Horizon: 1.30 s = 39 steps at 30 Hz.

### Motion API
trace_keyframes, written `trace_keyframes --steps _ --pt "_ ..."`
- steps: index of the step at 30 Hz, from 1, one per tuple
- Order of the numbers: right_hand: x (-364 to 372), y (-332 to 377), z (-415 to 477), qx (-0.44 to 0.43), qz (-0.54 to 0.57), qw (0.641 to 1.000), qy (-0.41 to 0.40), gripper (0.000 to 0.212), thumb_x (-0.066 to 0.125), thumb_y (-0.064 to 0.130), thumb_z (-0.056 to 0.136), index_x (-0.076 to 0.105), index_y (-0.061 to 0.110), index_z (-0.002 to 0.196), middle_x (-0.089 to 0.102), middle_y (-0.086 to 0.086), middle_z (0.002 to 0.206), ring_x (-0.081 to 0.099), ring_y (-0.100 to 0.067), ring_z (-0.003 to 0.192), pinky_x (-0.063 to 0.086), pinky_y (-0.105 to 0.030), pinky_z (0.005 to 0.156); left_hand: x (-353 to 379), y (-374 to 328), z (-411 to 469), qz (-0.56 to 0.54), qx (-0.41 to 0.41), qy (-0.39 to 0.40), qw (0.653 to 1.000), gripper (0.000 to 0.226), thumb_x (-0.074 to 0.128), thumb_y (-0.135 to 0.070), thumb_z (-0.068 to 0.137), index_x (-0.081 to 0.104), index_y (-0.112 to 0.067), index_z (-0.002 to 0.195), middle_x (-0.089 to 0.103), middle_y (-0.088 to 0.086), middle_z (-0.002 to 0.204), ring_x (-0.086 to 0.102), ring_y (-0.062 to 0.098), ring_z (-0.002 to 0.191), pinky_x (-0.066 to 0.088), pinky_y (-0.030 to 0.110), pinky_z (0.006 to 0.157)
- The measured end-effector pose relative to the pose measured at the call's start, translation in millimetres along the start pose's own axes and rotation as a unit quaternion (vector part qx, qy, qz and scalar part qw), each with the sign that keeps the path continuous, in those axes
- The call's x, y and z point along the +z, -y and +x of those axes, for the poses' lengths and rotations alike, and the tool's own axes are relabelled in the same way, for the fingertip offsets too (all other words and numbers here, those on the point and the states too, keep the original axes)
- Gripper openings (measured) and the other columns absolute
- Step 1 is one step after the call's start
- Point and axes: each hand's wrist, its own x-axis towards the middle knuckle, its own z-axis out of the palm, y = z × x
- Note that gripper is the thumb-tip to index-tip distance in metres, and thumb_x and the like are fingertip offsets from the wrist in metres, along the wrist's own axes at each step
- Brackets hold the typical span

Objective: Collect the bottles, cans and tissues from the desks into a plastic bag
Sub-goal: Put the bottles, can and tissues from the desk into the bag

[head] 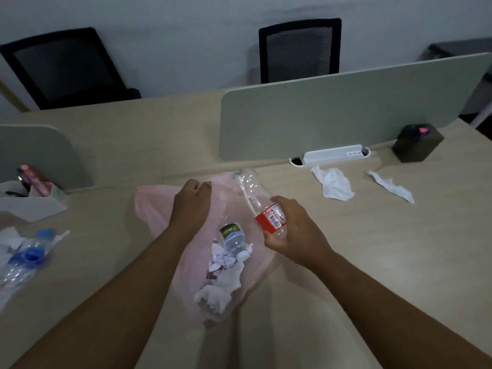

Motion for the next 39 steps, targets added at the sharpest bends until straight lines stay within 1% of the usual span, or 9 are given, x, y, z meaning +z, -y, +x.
trace_keyframes --steps 6,14,19,23,27,29,33,36,39 --pt "60 45 -9 -0.016 0.001 0.996 0.093 0.079 0.071 0.052 0.071 0.032 0.036 0.138 0.052 0.005 0.126 0.052 -0.014 0.108 0.052 -0.033 0.088 -32 6 -7 -0.037 -0.009 -0.041 0.998 0.032 0.046 -0.036 0.097 0.050 -0.012 0.078 0.051 0.002 0.070 0.043 0.015 0.062 0.036 0.030 0.057" --pt "119 79 8 -0.006 -0.114 0.982 0.148 0.070 0.062 0.048 0.085 0.026 0.035 0.144 0.035 -0.006 0.144 0.039 -0.029 0.128 0.044 -0.045 0.099 -61 14 -14 -0.041 -0.012 -0.103 0.994 0.044 0.041 -0.040 0.101 0.042 -0.012 0.067 0.049 0.003 0.066 0.043 0.017 0.061 0.035 0.032 0.057" --pt "133 65 2 -0.007 -0.149 0.972 0.179 0.071 0.055 0.048 0.090 0.018 0.036 0.150 0.026 -0.008 0.154 0.028 -0.033 0.138 0.037 -0.043 0.105 -50 24 -14 -0.035 -0.015 -0.061 0.997 0.044 0.042 -0.045 0.099 0.039 -0.015 0.067 0.042 0.002 0.062 0.040 0.020 0.060 0.032 0.034 0.057" --pt "103 51 15 -0.027 -0.112 0.984 0.136 0.060 0.055 0.051 0.089 0.037 0.029 0.142 0.041 -0.003 0.143 0.043 -0.025 0.126 0.046 -0.039 0.095 -21 25 -13 -0.028 -0.015 -0.020 0.999 0.042 0.044 -0.043 0.098 0.035 -0.017 0.067 0.038 0.003 0.061 0.037 0.020 0.059 0.029 0.034 0.057" --pt "57 6 32 -0.027 -0.110 0.993 0.045 0.039 0.056 0.049 0.084 0.067 0.019 0.106 0.059 -0.006 0.101 0.061 -0.028 0.094 0.052 -0.037 0.069 18 13 -10 -0.008 0.001 0.004 1.000 0.041 0.047 -0.039 0.098 0.038 -0.015 0.066 0.043 0.004 0.061 0.039 0.020 0.059 0.033 0.033 0.057" --pt "33 -30 41 0.003 -0.121 0.993 -0.001 0.039 0.056 0.048 0.082 0.069 0.017 0.101 0.060 -0.008 0.095 0.061 -0.031 0.087 0.052 -0.038 0.066 38 6 -8 -0.002 0.009 0.019 1.000 0.041 0.049 -0.037 0.097 0.035 -0.016 0.065 0.039 0.002 0.060 0.036 0.019 0.058 0.032 0.033 0.055" --pt "-13 -102 61 0.122 -0.201 0.972 0.009 0.058 0.058 0.050 0.085 0.047 0.028 0.137 0.046 -0.010 0.131 0.045 -0.033 0.114 0.046 -0.043 0.086 70 -3 -5 0.011 0.005 0.038 0.999 0.042 0.050 -0.035 0.097 0.034 -0.015 0.064 0.039 -0.001 0.057 0.036 0.017 0.056 0.033 0.032 0.055" --pt "-36 -149 77 0.218 -0.228 0.949 0.005 0.070 0.060 0.051 0.083 0.032 0.035 0.145 0.031 -0.012 0.146 0.036 -0.037 0.125 0.039 -0.046 0.096 92 -9 0 0.012 -0.003 0.052 0.999 0.042 0.048 -0.035 0.099 0.040 -0.014 0.064 0.045 0.000 0.059 0.041 0.016 0.058 0.035 0.032 0.057" --pt "-49 -184 99 0.261 -0.224 0.939 0.004 0.070 0.059 0.045 0.086 0.025 0.036 0.147 0.026 -0.014 0.149 0.035 -0.036 0.123 0.039 -0.046 0.095 113 -9 10 0.015 0.007 0.067 0.998 0.041 0.048 -0.037 0.099 0.047 -0.004 0.073 0.048 0.012 0.064 0.041 0.018 0.061 0.035 0.033 0.058"
